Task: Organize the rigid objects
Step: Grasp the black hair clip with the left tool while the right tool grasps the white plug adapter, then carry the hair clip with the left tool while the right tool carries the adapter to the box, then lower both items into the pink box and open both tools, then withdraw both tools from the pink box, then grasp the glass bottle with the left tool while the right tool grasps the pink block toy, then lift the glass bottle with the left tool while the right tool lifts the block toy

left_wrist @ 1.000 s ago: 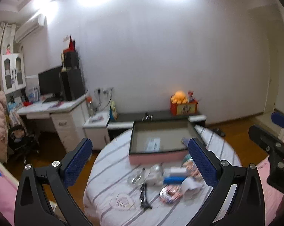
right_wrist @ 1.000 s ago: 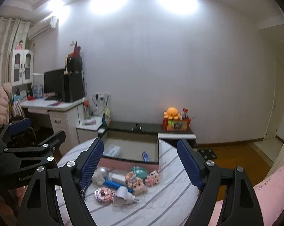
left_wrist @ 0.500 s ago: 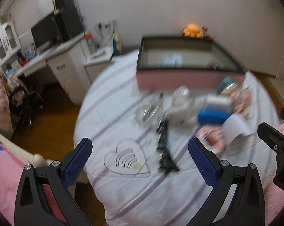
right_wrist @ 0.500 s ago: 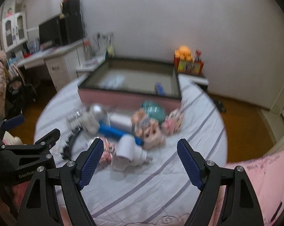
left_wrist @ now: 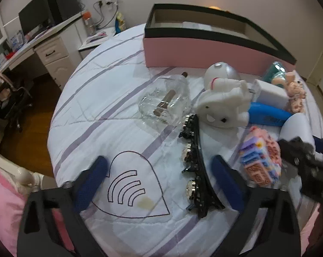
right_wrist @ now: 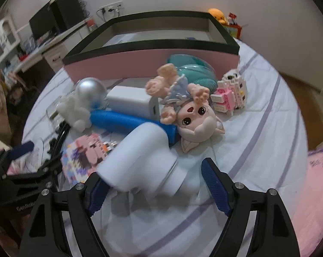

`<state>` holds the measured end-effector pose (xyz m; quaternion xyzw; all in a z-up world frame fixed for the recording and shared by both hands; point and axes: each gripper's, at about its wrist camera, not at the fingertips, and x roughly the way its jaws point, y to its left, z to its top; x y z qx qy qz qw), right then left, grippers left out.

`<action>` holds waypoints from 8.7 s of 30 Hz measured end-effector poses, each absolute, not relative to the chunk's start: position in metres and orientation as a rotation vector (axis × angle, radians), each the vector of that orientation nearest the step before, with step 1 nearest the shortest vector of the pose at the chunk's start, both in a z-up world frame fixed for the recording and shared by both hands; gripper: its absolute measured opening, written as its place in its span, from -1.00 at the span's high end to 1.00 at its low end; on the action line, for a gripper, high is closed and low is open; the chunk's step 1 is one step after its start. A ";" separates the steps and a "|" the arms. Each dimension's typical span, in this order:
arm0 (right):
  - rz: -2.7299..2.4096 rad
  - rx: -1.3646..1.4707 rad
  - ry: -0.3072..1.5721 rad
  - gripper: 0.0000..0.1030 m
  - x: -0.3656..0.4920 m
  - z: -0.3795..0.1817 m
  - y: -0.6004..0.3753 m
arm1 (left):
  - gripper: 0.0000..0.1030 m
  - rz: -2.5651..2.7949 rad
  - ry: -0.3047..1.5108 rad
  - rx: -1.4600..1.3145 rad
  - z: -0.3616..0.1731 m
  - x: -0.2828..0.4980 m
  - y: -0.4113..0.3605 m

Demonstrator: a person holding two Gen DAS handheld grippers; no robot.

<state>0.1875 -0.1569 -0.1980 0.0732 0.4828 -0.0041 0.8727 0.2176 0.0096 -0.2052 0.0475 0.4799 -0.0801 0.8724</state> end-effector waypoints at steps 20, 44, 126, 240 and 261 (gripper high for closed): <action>0.009 0.139 0.956 0.00 0.174 -0.179 -0.164 | 0.63 -0.221 0.997 0.072 -0.184 0.198 0.013; -0.029 0.060 0.340 0.00 0.069 0.012 -0.179 | 0.63 -0.214 0.401 0.040 0.015 0.122 -0.009; -0.041 0.072 0.880 -0.58 0.350 -0.125 -0.207 | -0.56 -0.182 0.930 0.081 -0.131 0.387 -0.044; 0.044 0.039 1.018 -0.34 0.216 -0.204 -0.109 | -0.69 -0.246 0.895 0.151 -0.207 0.278 0.021; 0.103 0.057 0.969 -0.34 0.216 -0.187 -0.117 | -0.02 -0.216 0.906 0.183 -0.183 0.249 0.004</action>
